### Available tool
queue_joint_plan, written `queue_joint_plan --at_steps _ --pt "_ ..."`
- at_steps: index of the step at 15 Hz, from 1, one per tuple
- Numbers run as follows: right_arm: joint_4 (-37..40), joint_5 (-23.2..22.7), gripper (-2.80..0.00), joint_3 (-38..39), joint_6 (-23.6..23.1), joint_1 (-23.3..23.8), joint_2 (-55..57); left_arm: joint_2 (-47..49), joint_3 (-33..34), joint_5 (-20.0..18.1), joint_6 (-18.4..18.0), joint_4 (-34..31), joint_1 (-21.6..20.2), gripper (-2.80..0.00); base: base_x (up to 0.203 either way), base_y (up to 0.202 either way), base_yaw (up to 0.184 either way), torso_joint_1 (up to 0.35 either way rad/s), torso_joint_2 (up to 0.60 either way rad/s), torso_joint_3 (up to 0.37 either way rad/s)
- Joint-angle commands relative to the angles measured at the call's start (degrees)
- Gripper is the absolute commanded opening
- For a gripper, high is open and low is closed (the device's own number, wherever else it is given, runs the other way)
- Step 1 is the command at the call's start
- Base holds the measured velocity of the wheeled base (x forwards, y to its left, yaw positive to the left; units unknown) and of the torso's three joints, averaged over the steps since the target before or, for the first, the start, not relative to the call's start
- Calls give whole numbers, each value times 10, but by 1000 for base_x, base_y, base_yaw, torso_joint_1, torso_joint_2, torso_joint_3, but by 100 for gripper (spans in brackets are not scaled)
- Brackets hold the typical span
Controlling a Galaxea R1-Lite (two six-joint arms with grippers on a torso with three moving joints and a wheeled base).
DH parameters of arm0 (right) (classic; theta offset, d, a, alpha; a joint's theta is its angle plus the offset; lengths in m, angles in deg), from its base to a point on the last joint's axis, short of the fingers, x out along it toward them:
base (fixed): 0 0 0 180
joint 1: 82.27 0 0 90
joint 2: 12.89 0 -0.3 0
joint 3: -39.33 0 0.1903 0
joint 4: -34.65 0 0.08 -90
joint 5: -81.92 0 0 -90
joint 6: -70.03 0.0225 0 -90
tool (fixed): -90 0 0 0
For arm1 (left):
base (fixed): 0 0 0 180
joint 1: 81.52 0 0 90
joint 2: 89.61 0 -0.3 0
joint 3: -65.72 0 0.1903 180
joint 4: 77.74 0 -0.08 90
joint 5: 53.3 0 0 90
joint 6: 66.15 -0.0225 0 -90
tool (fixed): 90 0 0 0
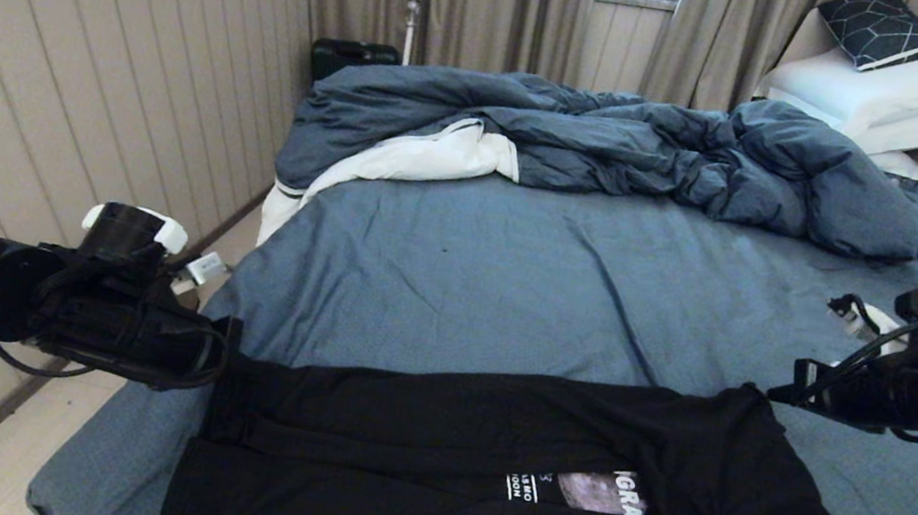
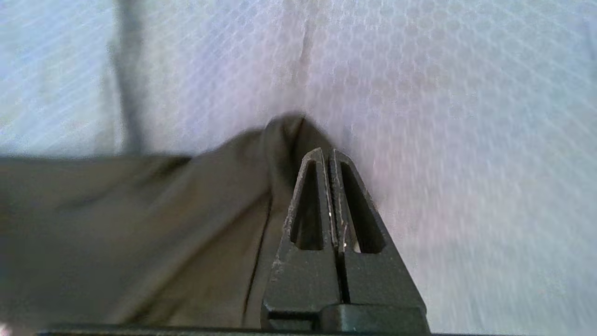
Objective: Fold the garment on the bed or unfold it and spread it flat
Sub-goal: Fold the black T-shirt
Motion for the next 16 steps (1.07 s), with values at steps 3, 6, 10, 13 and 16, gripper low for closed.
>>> queue_joint_plan --at_steps 3,6,10,13,16 --pt "76 -2 -280 11 -3 10 -96 -55 9 2 0 0 0 -280 0 0 0 0 0 0" --pt "160 -3 -280 45 -36 23 -146 -145 30 44 -3 0 0 -280 0 0 0 0 0 0" --pt "166 -3 -280 93 -87 22 -149 -158 44 115 -2 0 -1 -280 0 0 0 0 0 0" --pt "166 -3 -280 94 -90 20 -148 -151 44 126 -1 0 -5 -280 0 0 0 0 0 0" --pt "166 2 0 107 -110 19 -154 -143 48 127 -2 18 -11 -280 0 0 0 0 0 0"
